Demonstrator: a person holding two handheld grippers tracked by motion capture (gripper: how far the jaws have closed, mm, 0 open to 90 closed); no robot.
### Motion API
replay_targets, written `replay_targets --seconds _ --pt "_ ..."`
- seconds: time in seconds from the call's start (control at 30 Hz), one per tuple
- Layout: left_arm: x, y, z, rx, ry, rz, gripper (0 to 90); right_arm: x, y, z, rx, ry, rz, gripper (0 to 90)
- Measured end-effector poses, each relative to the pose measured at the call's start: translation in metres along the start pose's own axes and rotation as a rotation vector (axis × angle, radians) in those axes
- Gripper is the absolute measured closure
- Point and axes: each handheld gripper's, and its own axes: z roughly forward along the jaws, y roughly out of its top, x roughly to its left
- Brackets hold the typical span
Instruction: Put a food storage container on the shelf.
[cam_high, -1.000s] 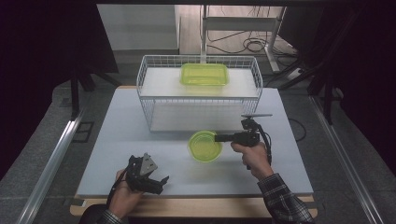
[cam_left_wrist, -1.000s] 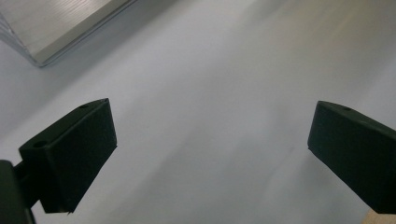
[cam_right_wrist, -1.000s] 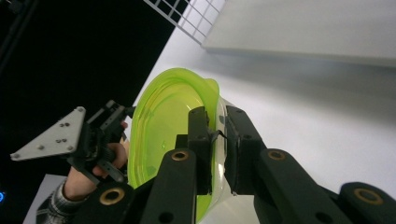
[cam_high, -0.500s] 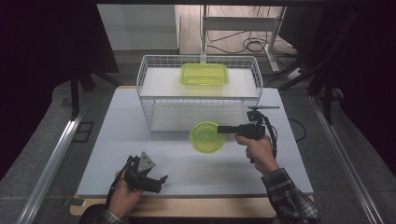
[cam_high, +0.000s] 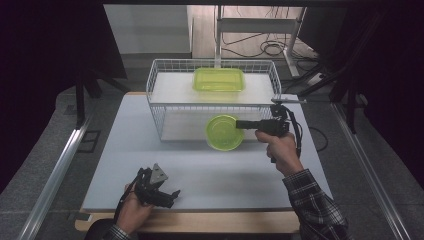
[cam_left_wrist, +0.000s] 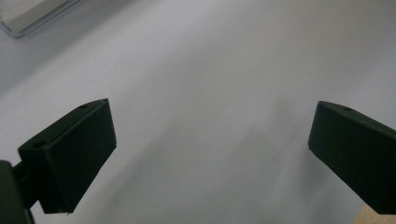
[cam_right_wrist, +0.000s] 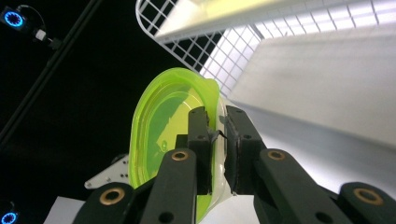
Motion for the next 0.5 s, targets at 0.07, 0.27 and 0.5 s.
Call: replay_targets --seconds 0.07,0.27,0.5 --pt "0.000 0.000 0.000 0.000 0.000 0.000 0.8 0.004 0.005 -0.003 -0.010 0.001 -0.003 81.5" --pt "0.000 0.000 0.000 -0.002 0.000 -0.003 0.8 0.014 0.020 -0.012 -0.039 0.007 -0.008 81.5" --pt "0.000 0.000 0.000 -0.002 0.001 -0.006 0.7 0.027 0.040 -0.019 -0.070 0.017 -0.015 81.5"
